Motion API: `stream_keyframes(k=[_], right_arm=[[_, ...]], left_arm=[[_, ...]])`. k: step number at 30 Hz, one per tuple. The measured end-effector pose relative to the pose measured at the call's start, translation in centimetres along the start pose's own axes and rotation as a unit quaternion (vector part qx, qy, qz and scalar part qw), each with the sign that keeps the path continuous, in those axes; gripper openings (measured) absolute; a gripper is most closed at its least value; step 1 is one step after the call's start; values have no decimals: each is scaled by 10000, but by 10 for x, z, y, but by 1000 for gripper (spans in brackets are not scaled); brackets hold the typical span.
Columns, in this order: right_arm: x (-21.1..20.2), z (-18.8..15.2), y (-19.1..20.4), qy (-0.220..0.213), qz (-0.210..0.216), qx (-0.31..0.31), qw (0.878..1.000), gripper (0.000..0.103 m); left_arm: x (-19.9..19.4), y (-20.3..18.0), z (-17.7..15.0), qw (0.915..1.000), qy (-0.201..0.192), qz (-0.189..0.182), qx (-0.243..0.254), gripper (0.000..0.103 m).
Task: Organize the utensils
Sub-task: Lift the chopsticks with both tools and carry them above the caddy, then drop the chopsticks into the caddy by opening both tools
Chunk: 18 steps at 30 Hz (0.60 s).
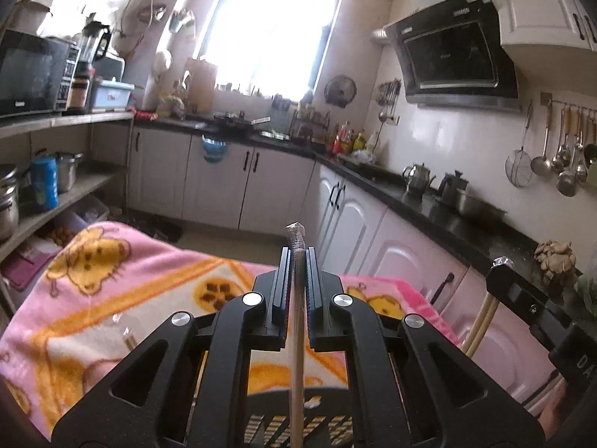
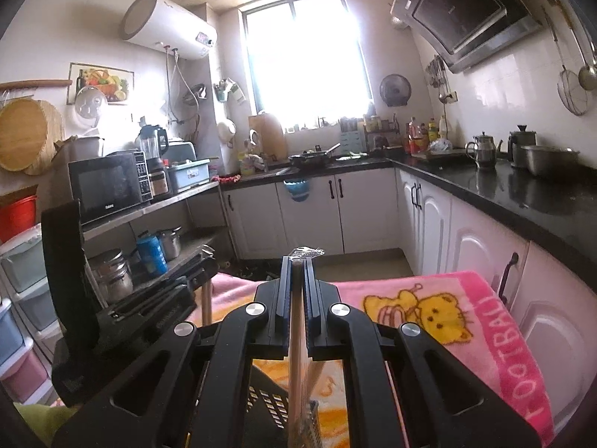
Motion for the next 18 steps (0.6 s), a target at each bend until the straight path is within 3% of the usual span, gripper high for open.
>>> stream_keyframes(k=[9,18], right_arm=[[0,-22,-1,302,70,175,9994,6],[-11,-38,5,605,175,248,9977,7]], left_arm=[[-14,12,-10,9994,334,-41,-32,2],[-26,12,-22,9970,748,-200,-57,11]])
Point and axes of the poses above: each gripper's, at about its wrist camera, not at the fingertips, and x roughly the way its jaws point, y to its left, z to its top, the point moved 8 cm from there along x, roughly the way its jaws point, and after that the axes turned 11 degrees about -y, right-handed, at the moved point
